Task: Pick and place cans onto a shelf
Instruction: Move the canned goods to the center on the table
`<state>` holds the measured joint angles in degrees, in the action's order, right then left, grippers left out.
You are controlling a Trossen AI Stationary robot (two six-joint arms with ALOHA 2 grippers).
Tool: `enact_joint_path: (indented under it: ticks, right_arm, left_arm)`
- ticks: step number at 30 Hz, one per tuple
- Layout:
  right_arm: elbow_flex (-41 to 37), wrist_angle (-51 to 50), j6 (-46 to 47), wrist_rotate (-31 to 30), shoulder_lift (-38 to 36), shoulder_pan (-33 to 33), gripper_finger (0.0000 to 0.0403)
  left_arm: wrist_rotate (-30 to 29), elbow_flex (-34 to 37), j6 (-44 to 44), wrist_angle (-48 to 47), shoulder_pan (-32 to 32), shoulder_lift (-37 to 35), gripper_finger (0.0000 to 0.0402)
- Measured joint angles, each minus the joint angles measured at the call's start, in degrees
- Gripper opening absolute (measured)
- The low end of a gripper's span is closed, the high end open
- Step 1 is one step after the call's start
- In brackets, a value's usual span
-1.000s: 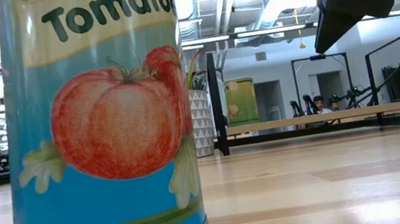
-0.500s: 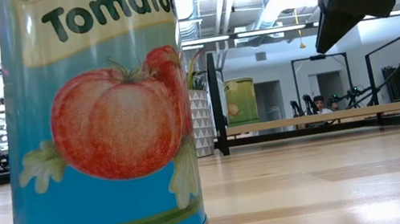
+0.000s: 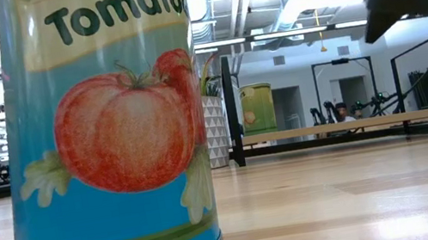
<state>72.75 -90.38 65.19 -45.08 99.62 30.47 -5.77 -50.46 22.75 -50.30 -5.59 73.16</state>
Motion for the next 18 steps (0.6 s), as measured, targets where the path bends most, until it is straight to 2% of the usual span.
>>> enact_joint_path:
  ticks: [5, 10, 14, 18]
  right_arm:
    - [0.11, 0.13, 1.36, 1.73, -1.39, 2.72, 0.0093]
    - [0.06, 0.17, 3.60, 1.59, -3.52, 5.24, 0.0093]
    - [0.02, 0.56, 5.45, 1.46, -5.14, 6.14, 0.0093]
    - [0.00, 0.60, 5.49, 1.05, -6.57, 6.57, 0.0093]
  left_arm:
    - [3.65, -3.10, 0.63, 4.68, 4.05, 0.01, 0.0001]
    - [4.59, -5.22, 0.05, 14.45, 6.63, 1.60, 0.0001]
    - [4.03, -9.15, -4.46, 18.05, 7.21, 7.82, 0.0000]
    - [4.01, -16.81, -10.71, 18.06, 7.58, 16.45, 0.0000]
